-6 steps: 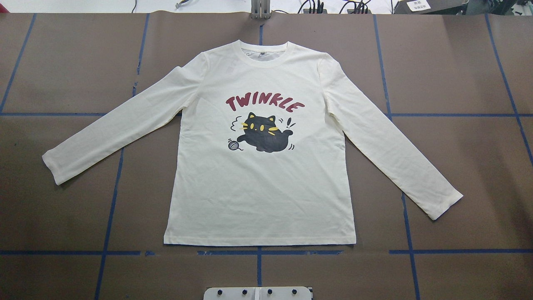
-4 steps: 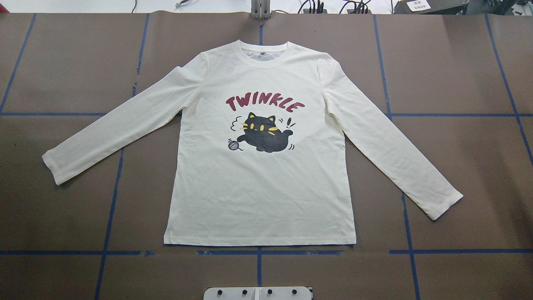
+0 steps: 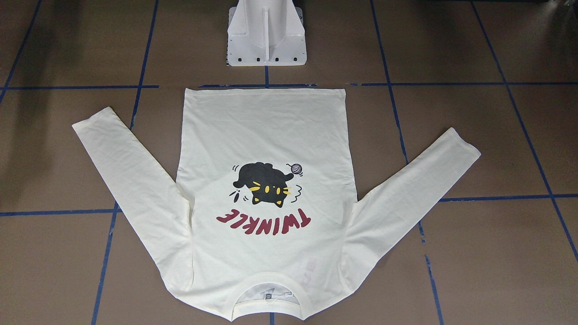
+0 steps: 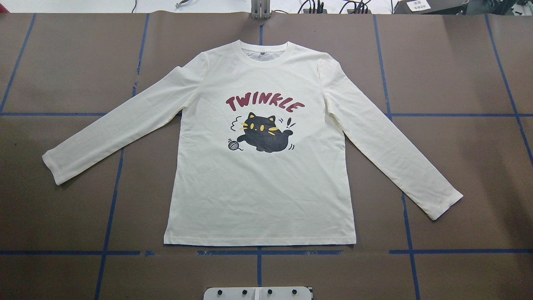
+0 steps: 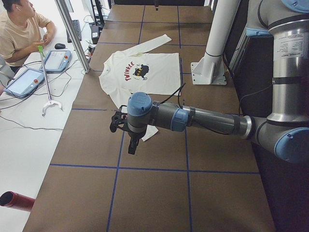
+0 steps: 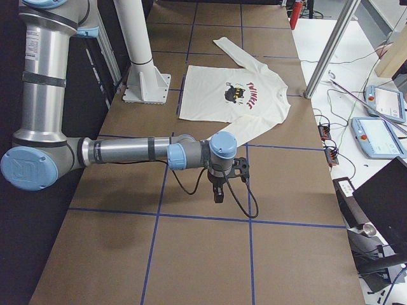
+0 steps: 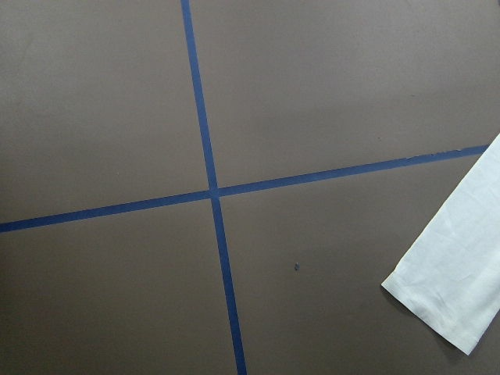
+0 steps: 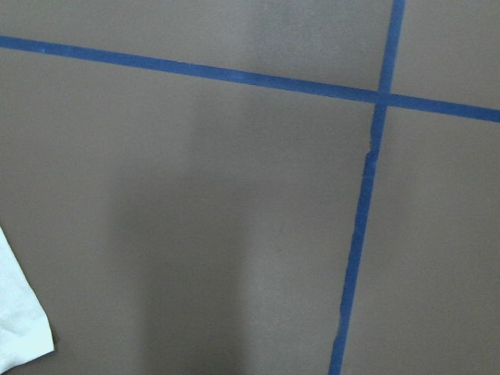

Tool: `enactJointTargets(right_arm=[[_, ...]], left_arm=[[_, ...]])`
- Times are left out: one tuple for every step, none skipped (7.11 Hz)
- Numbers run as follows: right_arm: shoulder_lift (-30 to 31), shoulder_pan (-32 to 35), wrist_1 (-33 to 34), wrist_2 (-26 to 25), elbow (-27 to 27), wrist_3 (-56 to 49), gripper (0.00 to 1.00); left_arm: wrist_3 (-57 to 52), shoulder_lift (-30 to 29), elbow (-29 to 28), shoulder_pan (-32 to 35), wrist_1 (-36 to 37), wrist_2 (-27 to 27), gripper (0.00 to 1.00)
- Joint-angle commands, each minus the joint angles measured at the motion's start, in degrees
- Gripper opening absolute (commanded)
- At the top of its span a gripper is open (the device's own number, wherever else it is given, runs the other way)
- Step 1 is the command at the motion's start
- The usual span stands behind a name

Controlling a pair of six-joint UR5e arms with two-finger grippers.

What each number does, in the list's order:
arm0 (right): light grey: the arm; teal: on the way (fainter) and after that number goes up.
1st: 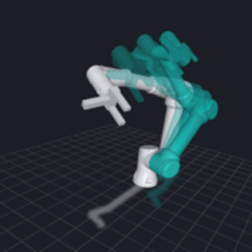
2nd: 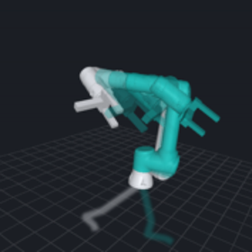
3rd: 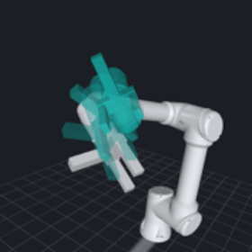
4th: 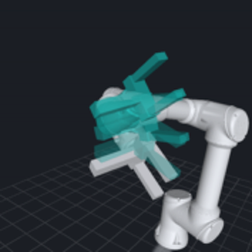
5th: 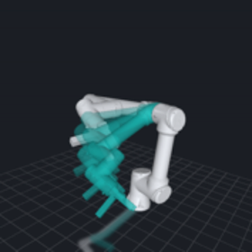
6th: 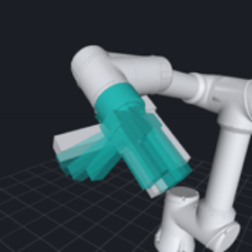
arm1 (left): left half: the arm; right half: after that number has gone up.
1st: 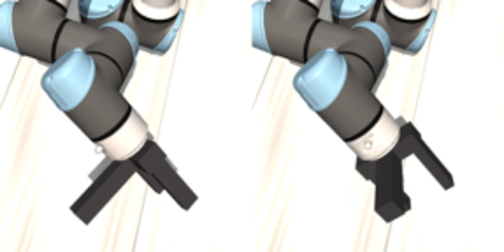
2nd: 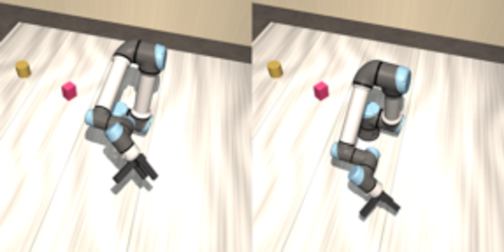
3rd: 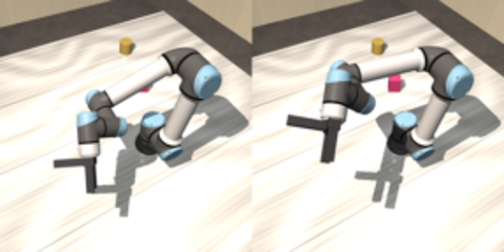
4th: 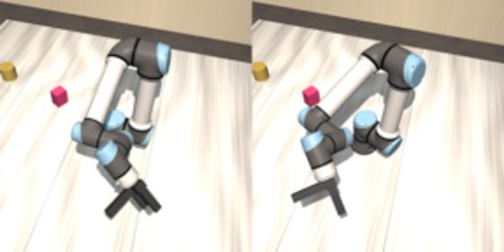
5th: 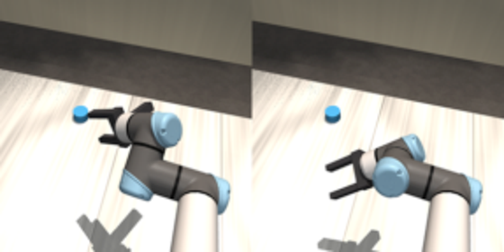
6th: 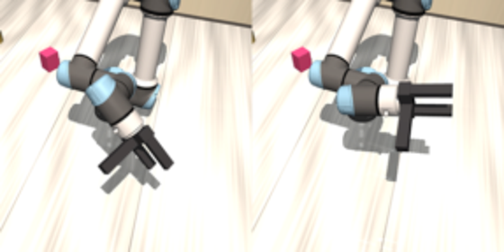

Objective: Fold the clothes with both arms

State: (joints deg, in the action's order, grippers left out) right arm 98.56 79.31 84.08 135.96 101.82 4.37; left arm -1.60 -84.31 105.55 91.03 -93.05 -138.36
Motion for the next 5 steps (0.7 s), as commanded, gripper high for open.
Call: enactJointTargets(right_arm=[[3.9, -5.8, -13.8, 0.4, -0.5, 12.0, 1.00], [5.1, -11.8, -25.0, -0.1, -0.8, 29.8, 1.00], [5.8, -21.1, -34.8, -5.0, -0.7, 45.0, 1.00], [7.6, -29.6, -42.5, -11.6, -1.0, 52.3, 0.99], [7.0, -32.3, -42.9, -12.7, -1.1, 56.7, 0.99]], left_arm=[[0.0, 0.4, 0.7, -0.1, -0.1, -1.5, 1.00], [0.3, 0.4, 0.8, -0.1, -0.2, -2.4, 1.00], [0.3, 0.3, 0.8, -0.1, -0.5, -2.4, 1.00], [0.3, 0.3, 0.9, -0.1, -2.6, -2.4, 1.00], [0.3, 0.4, 0.7, -0.1, -3.0, -2.4, 1.00]])
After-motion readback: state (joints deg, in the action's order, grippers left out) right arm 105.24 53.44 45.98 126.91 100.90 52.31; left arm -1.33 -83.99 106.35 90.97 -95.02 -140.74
